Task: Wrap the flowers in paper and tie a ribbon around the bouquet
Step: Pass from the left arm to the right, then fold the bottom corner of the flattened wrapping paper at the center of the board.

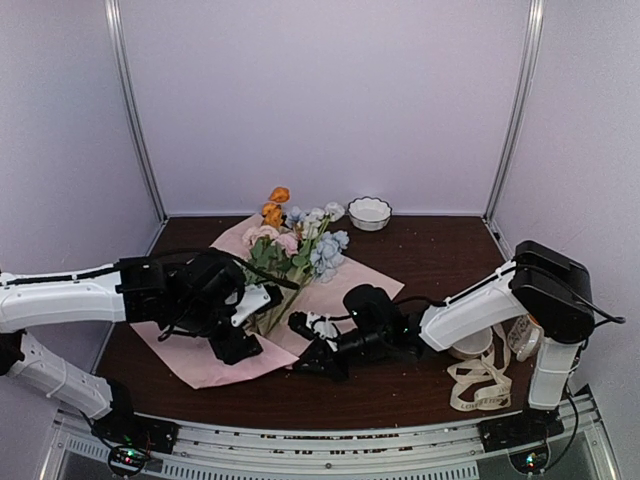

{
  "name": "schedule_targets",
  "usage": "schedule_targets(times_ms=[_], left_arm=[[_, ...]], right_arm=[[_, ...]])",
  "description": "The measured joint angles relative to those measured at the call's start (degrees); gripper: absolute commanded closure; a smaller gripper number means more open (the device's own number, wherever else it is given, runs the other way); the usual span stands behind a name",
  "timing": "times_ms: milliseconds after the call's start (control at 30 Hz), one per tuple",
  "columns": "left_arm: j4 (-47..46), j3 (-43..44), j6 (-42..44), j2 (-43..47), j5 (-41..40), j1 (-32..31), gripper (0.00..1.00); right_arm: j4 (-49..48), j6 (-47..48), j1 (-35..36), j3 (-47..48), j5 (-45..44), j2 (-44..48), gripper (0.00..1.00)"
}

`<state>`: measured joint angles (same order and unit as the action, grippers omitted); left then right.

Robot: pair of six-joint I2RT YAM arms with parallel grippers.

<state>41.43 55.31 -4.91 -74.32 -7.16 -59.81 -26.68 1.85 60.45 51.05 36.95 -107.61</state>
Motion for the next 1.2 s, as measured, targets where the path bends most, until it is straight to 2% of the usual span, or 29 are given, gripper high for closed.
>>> schedule_targets(times_ms=[100, 233, 367, 467, 533, 733, 900, 933, 1000, 1033, 1067, 1133, 1200], left_arm=[[-2.3, -3.3, -4.5, 6.8, 1.2, 0.3, 0.18], [-5.8, -9.7, -11.0, 15.5, 2.1, 0.3, 0.13], [-6.5, -15.8, -16.6, 19.6, 2.1, 0.3, 0.04], [-6.6, -18.5, -18.9, 20.4, 2.5, 0.3, 0.04], [-6.7, -19.7, -19.9, 21.0, 3.0, 0.2, 0.07], [-8.9, -23.6, -20.3, 21.2, 4.0, -1.9, 0.35], [-10.3, -26.1, -20.2, 18.4, 5.0, -2.9, 0.37], [-10.6, -26.1, -20.2, 17.6, 5.1, -2.9, 0.4], [-11.6, -26.0, -20.2, 16.0, 5.5, -2.9, 0.52], [-12.0, -25.9, -20.3, 14.9, 5.7, -2.9, 0.62], [-12.3, -25.9, -20.2, 13.7, 5.9, -2.9, 0.77], [-12.4, -25.9, -20.5, 12.3, 5.9, -2.9, 1.0], [-12.0, -25.7, -20.3, 12.4, 5.4, -2.9, 1.0]], right_arm=[[0.3, -5.0, -0.7, 0.9, 1.5, -0.3, 1.0], [0.8, -10.4, -2.0, 1.1, 2.6, -1.1, 1.0], [2.9, -13.9, -2.7, 1.1, 3.3, -1.2, 1.0], [4.7, -15.5, -3.0, 1.1, 3.4, -1.1, 1.0], [5.6, -16.3, -3.2, 1.1, 3.5, -1.1, 1.0], [9.2, -18.2, -4.1, 1.1, 4.5, -1.1, 1.0], [11.0, -18.9, -5.9, 0.9, 5.1, -0.6, 1.0], [11.1, -19.0, -6.1, 0.8, 5.2, -0.4, 1.0], [11.5, -19.1, -6.4, 0.8, 5.5, -0.3, 1.0], [11.8, -19.1, -6.5, 0.8, 5.7, -0.3, 1.0], [12.0, -19.1, -6.6, 0.8, 5.9, -0.3, 1.0], [12.3, -19.1, -7.0, 0.8, 6.2, -0.3, 1.0], [13.1, -19.0, -7.2, 0.8, 6.6, -0.2, 1.0]])
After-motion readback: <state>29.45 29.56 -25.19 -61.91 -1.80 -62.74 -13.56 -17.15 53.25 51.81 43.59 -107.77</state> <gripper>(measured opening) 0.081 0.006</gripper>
